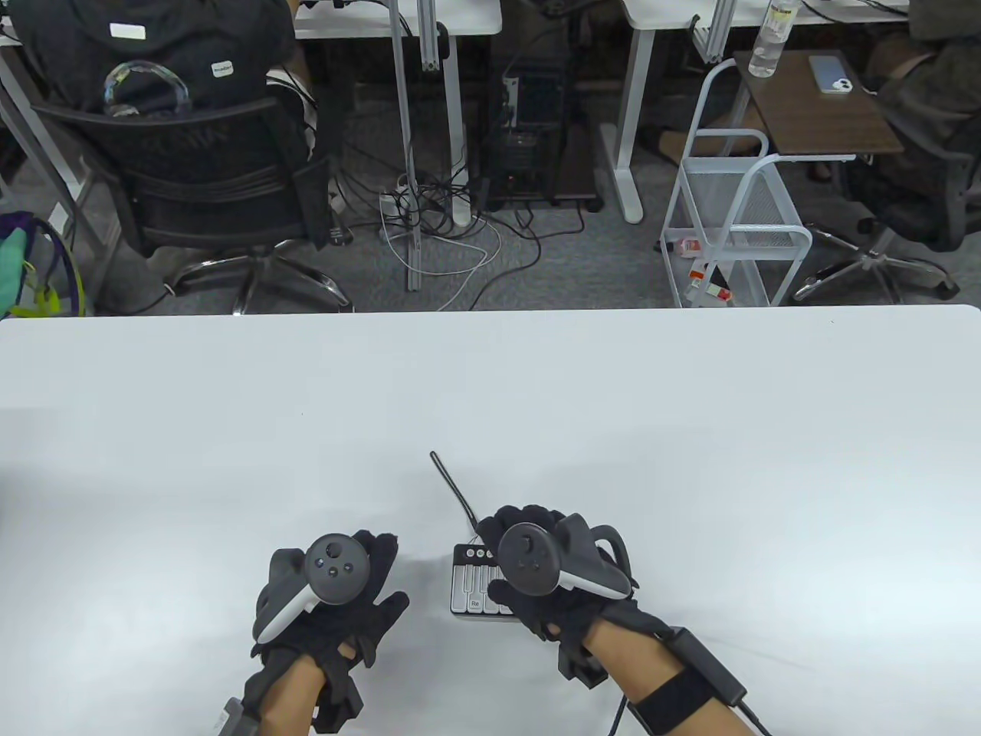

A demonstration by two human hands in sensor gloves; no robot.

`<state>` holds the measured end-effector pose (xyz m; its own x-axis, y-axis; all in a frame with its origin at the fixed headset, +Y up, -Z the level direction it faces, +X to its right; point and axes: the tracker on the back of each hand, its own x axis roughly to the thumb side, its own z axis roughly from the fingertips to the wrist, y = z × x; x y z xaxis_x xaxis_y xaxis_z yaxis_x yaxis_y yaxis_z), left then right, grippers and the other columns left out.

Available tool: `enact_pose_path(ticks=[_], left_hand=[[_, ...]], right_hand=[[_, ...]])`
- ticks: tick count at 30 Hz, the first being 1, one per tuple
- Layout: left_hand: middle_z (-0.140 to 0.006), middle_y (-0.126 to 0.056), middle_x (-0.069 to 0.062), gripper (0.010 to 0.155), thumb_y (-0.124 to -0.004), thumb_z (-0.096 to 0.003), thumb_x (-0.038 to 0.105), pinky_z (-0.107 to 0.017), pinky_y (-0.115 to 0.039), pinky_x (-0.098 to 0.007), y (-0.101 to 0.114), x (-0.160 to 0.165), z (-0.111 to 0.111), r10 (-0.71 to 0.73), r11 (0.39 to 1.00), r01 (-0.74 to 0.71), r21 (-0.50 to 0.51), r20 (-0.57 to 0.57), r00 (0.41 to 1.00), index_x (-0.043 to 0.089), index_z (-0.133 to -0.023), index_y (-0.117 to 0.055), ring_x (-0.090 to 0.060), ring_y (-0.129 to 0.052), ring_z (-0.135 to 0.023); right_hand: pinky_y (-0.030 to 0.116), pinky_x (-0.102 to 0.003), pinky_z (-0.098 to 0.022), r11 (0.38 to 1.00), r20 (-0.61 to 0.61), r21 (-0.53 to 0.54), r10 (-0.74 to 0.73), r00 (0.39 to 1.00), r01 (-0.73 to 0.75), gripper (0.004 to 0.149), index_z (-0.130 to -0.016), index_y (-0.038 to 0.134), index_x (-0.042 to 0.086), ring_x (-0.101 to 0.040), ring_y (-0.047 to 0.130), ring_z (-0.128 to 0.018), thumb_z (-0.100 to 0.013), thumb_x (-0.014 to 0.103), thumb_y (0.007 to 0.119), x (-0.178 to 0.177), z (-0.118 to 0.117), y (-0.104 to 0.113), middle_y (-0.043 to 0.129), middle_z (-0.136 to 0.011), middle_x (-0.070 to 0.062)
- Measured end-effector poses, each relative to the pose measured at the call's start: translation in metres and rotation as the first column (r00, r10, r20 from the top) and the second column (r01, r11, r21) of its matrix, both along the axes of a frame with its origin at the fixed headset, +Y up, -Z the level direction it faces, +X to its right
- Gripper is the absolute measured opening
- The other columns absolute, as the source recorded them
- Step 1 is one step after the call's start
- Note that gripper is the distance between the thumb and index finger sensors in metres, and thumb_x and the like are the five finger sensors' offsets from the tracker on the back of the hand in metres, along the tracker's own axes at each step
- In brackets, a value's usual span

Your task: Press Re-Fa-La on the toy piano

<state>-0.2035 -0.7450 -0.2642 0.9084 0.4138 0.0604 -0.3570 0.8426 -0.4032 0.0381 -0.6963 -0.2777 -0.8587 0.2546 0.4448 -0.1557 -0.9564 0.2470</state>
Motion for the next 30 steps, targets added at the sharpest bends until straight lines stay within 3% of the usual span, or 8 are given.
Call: enact_pose_path(ticks=[13,30], left_hand=[[-0.117,-0.026,-0.004,0.077,-0.068,-0.0487,0.057,-0.076,-0.036,-0.062,0.001,-0.001,0.001,0.002,1.000,-0.002,0.000,0.001,1.000,0.030,-0.109,-0.028,-0.039,-0.026,-0.109],[-0.117,-0.026,-0.004,0.077,-0.068,-0.0488,0.057,-0.076,-0.036,-0.062,0.001,-0.001,0.001,0.002,1.000,-0.002,0.000,0.001,1.000,0.030,-0.109,-0.028,-0.039,-0.026,-0.109]], right_hand=[[0.046,-0.066,-0.071,0.994,0.011,-0.017,0.112,0.994,-0.111,0.058,-0.098,0.059,0.017,-0.046,0.056,-0.098,-0.045,0.032,0.075,-0.028,-0.013,-0.023,0.051,-0.106,-0.011],[0.045,-0.065,-0.072,0.984,0.011,-0.022,0.177,0.984,-0.177,0.056,-0.097,0.062,0.017,-0.046,0.055,-0.098,-0.045,0.031,0.075,-0.036,-0.017,-0.036,0.053,-0.106,-0.010]])
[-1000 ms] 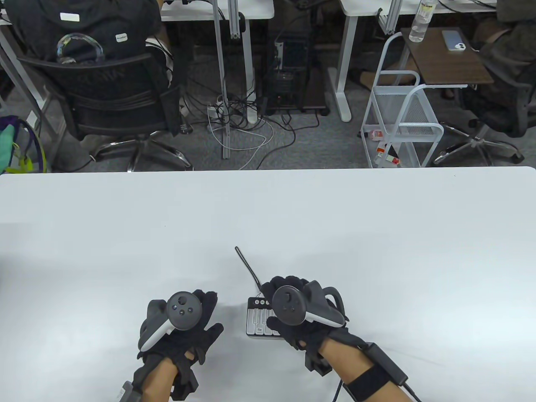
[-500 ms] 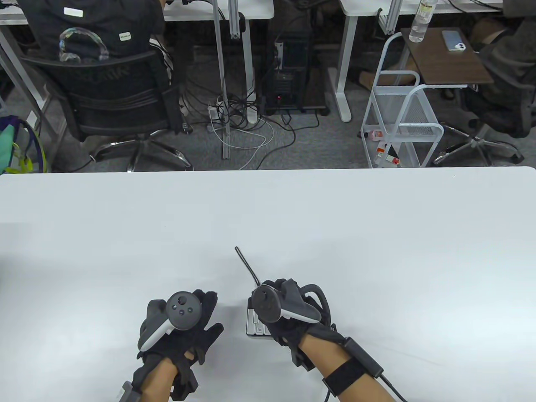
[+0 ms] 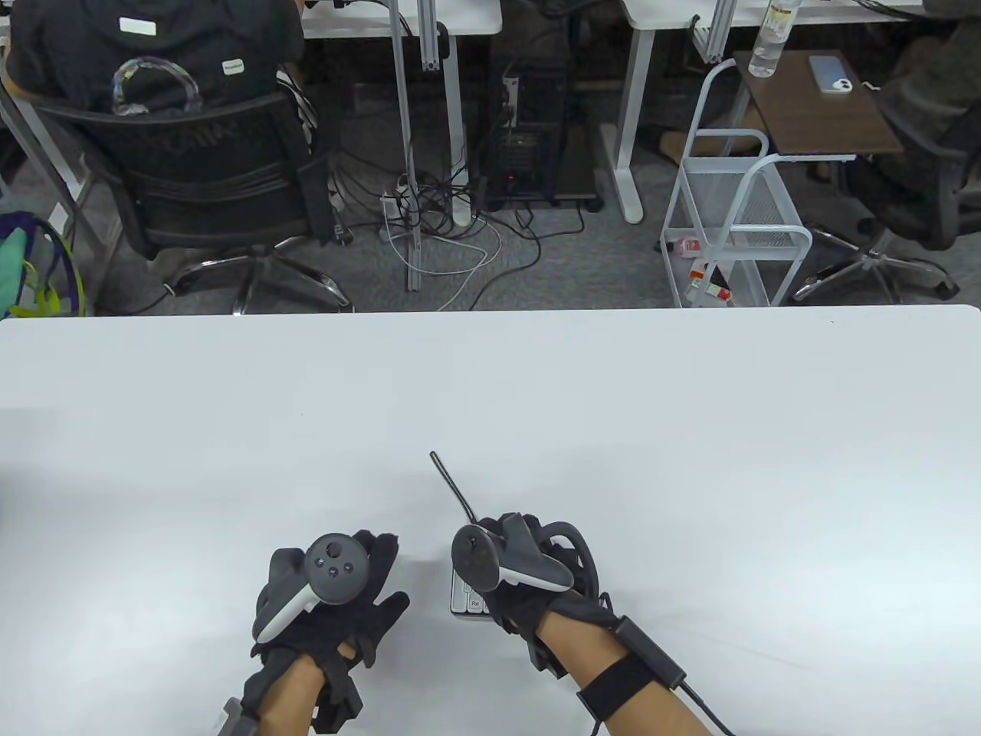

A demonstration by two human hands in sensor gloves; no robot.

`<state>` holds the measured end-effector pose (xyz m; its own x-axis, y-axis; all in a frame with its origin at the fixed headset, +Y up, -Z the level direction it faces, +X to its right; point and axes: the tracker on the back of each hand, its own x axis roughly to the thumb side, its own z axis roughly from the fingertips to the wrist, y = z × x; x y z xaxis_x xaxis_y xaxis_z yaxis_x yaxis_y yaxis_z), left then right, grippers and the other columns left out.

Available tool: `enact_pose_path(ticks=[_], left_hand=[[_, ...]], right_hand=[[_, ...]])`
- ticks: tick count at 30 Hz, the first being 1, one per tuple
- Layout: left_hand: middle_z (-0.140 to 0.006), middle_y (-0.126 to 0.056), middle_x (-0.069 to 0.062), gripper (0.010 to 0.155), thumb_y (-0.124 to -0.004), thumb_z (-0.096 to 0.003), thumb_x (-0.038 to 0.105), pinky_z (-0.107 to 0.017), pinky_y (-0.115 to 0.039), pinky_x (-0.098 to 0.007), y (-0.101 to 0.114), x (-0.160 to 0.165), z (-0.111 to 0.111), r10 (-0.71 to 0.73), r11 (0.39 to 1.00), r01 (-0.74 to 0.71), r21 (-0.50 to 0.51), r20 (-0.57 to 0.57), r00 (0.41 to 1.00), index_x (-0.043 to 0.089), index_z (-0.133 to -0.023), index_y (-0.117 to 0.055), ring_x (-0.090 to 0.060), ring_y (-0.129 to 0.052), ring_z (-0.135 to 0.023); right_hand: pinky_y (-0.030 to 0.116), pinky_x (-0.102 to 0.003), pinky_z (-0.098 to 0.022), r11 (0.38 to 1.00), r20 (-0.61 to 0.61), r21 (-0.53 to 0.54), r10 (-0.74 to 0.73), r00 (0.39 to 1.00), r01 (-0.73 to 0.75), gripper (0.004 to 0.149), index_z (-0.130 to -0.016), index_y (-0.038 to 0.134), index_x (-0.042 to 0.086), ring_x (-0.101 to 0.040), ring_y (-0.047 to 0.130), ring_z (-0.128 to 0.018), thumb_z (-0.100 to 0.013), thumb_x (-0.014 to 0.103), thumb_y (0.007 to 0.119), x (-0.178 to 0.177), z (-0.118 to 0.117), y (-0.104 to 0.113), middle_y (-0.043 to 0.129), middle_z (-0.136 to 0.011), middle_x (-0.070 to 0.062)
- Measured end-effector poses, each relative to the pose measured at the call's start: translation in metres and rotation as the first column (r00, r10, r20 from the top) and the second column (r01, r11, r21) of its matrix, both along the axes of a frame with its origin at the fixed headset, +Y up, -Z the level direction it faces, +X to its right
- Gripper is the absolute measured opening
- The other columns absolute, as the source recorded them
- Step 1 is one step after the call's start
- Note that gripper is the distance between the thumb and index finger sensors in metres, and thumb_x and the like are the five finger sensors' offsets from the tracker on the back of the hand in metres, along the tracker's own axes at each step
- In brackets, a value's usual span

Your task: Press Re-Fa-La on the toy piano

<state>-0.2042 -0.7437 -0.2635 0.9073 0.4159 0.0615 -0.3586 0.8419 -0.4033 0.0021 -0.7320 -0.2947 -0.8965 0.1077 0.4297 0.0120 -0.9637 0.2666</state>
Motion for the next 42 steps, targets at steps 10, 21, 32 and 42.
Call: enact_pose_path(ticks=[10,21,32,42], left_hand=[[-0.117,-0.026,-0.004,0.077,-0.068,-0.0488,0.057,-0.076,-0.036,-0.062,0.0000,0.0000,0.0000,0.000,1.000,0.000,0.000,0.000,1.000,0.030,-0.109,-0.028,-0.039,-0.026,-0.109],[-0.117,-0.026,-0.004,0.077,-0.068,-0.0488,0.057,-0.076,-0.036,-0.062,-0.0005,0.0017,0.0000,-0.006,1.000,0.006,-0.004,0.004,1.000,0.030,-0.109,-0.028,-0.039,-0.026,-0.109],[-0.117,-0.026,-0.004,0.077,-0.068,-0.0488,0.057,-0.076,-0.036,-0.062,-0.0004,0.0017,0.0000,-0.006,1.000,0.006,-0.004,0.004,1.000,0.030,-0.109,-0.028,-0.039,-0.026,-0.109],[-0.117,-0.026,-0.004,0.077,-0.068,-0.0488,0.057,-0.076,-0.036,-0.062,-0.0007,0.0023,0.0004,-0.013,1.000,0.013,-0.008,0.007,1.000,0.030,-0.109,-0.028,-0.039,-0.026,-0.109]], right_hand=[[0.045,-0.065,-0.072,1.000,-0.002,0.007,0.006,1.000,-0.006,0.055,-0.097,0.062,0.017,-0.046,0.055,-0.099,-0.045,0.030,0.075,-0.0012,0.0007,0.0002,0.054,-0.105,-0.011],[0.045,-0.065,-0.072,1.000,-0.004,0.010,0.026,1.000,-0.026,0.055,-0.097,0.061,0.017,-0.046,0.053,-0.099,-0.045,0.030,0.075,-0.0032,0.0022,-0.0005,0.053,-0.106,-0.011],[0.044,-0.065,-0.072,0.999,-0.004,0.013,0.035,0.999,-0.035,0.055,-0.097,0.062,0.017,-0.046,0.053,-0.100,-0.045,0.029,0.075,-0.0043,0.0026,-0.0007,0.053,-0.106,-0.011],[0.044,-0.065,-0.072,0.999,-0.001,0.011,0.036,0.999,-0.036,0.055,-0.097,0.062,0.017,-0.046,0.053,-0.100,-0.045,0.029,0.076,-0.0052,0.0022,-0.0010,0.053,-0.106,-0.011]])
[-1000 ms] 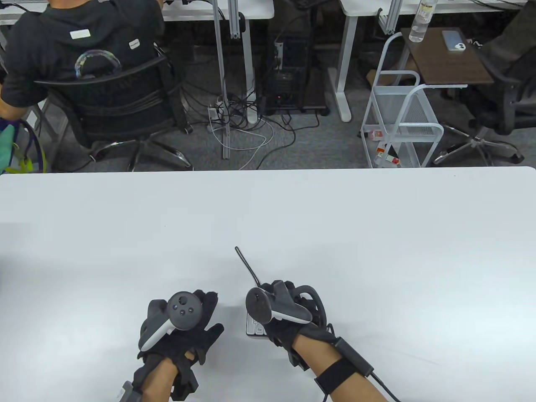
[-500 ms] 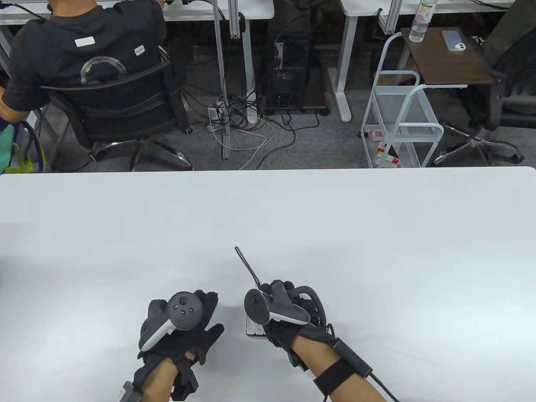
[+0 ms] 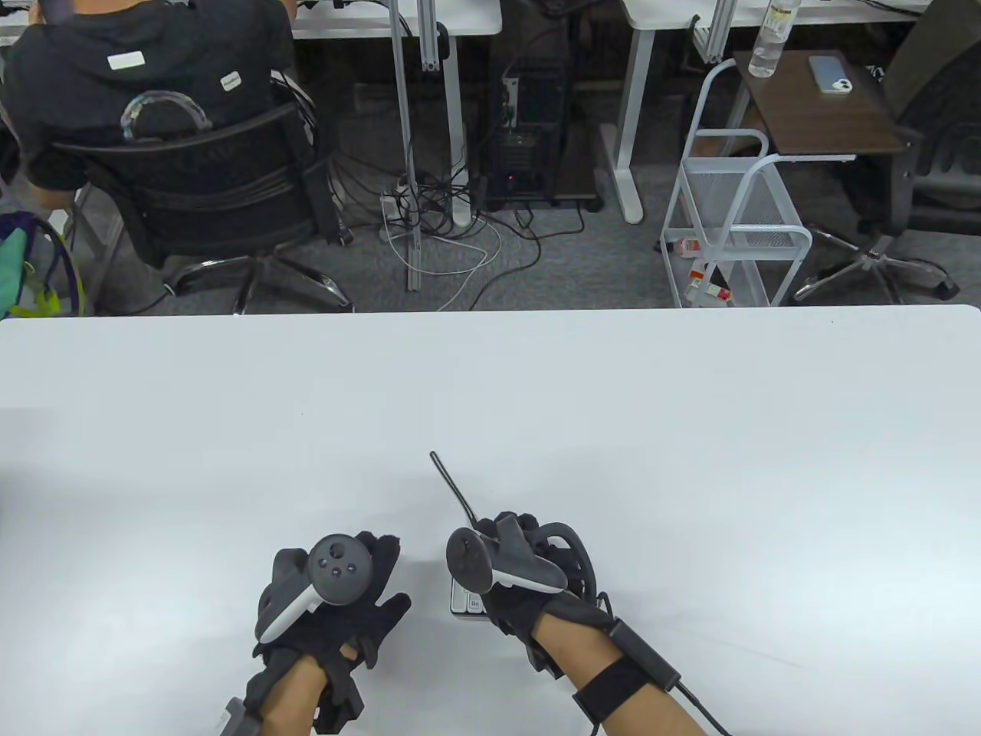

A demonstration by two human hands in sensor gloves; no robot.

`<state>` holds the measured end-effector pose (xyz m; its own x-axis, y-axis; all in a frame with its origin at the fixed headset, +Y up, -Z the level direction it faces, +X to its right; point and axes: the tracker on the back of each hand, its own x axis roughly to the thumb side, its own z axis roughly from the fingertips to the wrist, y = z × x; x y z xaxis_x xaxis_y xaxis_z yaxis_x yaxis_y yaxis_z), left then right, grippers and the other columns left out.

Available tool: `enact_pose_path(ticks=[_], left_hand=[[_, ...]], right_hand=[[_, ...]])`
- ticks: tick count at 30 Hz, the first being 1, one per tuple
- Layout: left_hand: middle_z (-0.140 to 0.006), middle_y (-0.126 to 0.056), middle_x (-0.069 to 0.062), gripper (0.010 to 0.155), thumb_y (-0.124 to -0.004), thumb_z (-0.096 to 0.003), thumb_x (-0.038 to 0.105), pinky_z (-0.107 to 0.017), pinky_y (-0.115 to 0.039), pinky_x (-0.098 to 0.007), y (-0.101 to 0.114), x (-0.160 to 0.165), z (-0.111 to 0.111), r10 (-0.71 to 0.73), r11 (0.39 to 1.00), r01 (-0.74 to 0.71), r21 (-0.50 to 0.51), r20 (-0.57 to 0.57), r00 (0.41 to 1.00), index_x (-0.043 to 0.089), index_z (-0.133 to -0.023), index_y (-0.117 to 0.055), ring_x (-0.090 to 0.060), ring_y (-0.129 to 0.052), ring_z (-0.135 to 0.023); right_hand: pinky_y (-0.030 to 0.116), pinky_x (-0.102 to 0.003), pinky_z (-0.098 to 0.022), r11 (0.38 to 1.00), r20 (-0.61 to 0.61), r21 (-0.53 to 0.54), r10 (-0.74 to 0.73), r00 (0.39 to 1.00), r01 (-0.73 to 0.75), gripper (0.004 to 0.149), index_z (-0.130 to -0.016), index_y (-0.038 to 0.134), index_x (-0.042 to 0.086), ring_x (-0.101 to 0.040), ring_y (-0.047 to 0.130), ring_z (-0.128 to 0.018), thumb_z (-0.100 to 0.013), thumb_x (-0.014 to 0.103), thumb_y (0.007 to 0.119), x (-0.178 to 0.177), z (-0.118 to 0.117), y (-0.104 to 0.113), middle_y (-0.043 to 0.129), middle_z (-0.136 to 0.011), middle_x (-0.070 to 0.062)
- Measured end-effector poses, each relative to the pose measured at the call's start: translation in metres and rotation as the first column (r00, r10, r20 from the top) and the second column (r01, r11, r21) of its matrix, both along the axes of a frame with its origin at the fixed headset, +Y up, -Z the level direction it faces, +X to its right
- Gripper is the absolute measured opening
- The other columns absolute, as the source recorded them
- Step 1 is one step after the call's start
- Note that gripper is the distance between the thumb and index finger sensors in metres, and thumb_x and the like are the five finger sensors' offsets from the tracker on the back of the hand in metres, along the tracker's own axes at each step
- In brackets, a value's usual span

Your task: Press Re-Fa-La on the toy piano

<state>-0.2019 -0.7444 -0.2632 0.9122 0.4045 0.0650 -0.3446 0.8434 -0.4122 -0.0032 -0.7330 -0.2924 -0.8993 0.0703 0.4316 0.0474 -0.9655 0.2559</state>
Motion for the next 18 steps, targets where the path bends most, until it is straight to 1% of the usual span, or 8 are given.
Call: enact_pose_path(ticks=[18], left_hand=[[-0.117,-0.026,-0.004,0.077,-0.068,-0.0487,0.057,-0.075,-0.036,-0.062,-0.0010,0.0023,-0.0001,-0.001,1.000,0.001,-0.001,0.002,1.000,0.030,-0.109,-0.028,-0.039,-0.026,-0.109]], right_hand=[[0.043,-0.065,-0.072,1.000,0.006,-0.005,0.022,1.000,-0.021,0.055,-0.097,0.061,0.018,-0.046,0.052,-0.100,-0.045,0.029,0.076,-0.0009,-0.0002,0.0000,0.052,-0.106,-0.010]])
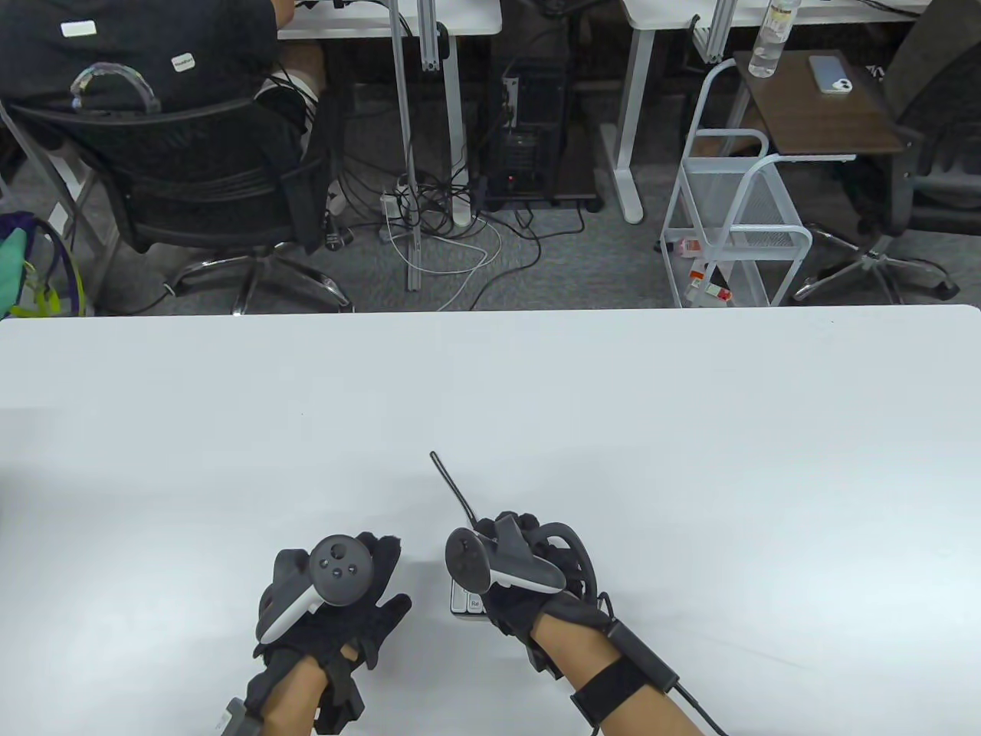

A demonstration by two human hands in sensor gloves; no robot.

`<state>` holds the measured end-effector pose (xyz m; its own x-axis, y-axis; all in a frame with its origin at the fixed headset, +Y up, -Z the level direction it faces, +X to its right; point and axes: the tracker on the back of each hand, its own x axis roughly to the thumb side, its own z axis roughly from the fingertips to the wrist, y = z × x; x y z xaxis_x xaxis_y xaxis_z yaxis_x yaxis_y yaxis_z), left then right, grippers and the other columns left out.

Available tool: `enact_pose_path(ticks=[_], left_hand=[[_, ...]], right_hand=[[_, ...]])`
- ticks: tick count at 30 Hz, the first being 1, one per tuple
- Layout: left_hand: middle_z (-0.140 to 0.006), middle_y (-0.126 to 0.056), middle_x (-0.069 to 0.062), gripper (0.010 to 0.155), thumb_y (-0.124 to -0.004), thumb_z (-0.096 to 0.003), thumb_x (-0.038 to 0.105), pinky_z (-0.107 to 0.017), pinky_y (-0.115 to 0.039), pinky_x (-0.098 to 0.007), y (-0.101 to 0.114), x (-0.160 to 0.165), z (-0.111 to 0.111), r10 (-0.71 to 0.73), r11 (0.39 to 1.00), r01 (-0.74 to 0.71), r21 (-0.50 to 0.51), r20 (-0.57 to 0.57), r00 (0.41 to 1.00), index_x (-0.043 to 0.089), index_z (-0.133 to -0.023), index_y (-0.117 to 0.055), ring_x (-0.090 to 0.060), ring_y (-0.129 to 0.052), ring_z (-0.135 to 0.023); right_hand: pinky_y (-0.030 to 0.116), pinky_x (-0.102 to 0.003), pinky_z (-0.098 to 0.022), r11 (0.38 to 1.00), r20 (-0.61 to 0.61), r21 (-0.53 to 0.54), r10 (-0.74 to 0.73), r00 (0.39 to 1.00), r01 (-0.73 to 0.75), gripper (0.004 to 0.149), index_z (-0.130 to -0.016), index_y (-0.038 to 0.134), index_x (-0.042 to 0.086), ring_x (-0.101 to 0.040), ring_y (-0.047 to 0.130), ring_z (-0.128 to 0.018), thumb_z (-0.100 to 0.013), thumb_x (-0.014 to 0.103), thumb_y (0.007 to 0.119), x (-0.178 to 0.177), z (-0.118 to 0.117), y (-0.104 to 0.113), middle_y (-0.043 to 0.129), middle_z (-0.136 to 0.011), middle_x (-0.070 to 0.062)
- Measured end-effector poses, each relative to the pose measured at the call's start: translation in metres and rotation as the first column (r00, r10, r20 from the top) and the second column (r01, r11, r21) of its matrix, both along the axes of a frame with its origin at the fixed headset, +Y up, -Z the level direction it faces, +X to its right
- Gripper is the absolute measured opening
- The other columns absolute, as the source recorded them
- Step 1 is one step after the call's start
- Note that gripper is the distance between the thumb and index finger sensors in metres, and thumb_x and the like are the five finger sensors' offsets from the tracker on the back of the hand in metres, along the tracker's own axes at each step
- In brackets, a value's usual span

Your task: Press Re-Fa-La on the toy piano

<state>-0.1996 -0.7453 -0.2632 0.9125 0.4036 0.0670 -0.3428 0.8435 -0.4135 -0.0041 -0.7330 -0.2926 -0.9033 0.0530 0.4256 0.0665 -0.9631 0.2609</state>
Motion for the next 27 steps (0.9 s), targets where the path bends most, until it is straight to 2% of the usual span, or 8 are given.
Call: enact_pose_path(ticks=[27], left_hand=[[-0.117,-0.026,-0.004,0.077,-0.068,-0.0488,0.057,-0.075,-0.036,-0.062,-0.0003,0.0002,0.0001,0.004,1.000,-0.004,-0.006,0.001,1.000,0.030,-0.109,-0.029,-0.039,-0.026,-0.109]], right_hand=[[0.037,-0.066,-0.073,0.997,0.023,-0.068,0.045,0.999,-0.044,0.057,-0.099,0.058,0.021,-0.047,0.043,-0.102,-0.045,0.029,0.076,-0.0016,-0.0020,0.0017,0.042,-0.110,-0.010]])
